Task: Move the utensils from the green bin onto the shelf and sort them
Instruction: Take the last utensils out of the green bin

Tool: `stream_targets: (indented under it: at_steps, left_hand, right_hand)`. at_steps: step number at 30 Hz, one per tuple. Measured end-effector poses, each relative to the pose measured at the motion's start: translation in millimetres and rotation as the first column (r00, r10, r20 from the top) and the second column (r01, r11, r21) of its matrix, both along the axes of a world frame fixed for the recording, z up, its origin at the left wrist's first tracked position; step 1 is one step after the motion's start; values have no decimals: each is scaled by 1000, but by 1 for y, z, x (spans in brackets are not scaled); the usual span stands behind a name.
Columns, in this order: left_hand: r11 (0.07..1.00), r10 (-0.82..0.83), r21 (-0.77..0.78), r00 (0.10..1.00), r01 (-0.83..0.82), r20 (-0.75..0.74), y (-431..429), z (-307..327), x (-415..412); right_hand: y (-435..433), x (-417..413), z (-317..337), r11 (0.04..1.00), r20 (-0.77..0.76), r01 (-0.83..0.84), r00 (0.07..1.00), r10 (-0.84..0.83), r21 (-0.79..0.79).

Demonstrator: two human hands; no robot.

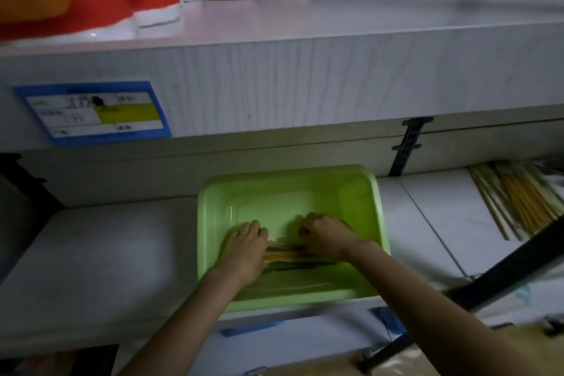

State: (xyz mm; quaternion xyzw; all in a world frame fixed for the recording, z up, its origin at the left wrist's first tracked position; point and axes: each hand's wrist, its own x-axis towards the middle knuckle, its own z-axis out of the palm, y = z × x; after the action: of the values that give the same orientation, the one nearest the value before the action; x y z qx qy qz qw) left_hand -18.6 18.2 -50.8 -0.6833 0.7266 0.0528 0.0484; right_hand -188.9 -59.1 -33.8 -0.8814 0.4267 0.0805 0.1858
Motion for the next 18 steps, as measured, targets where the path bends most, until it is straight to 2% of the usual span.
stream_targets:
  at_steps: [4,8,10,13,18]
  left_hand:
    - [997,38,-74,999,-38,4,-9,0,0]
    - [1000,24,17,1000,-24,-4,-20,0,0]
    - [998,42,42,999,-41,-28,-23,0,0]
    - [995,87,60,990,-81,-114,-25,-1,0]
    - [982,175,105,959,-155,-224,-29,-1,7]
  right_hand:
    - [0,-4,1,996,82,22,996,-15,-85]
    - [-3,-1,2,998,45,-10,999,13,-63]
    - [-2,0,0,998,19,-63,998,62,11]
    - [3,2,-3,984,-58,-158,985,163,80]
    - [12,16,-4,943,-287,-311,920,268,-117]
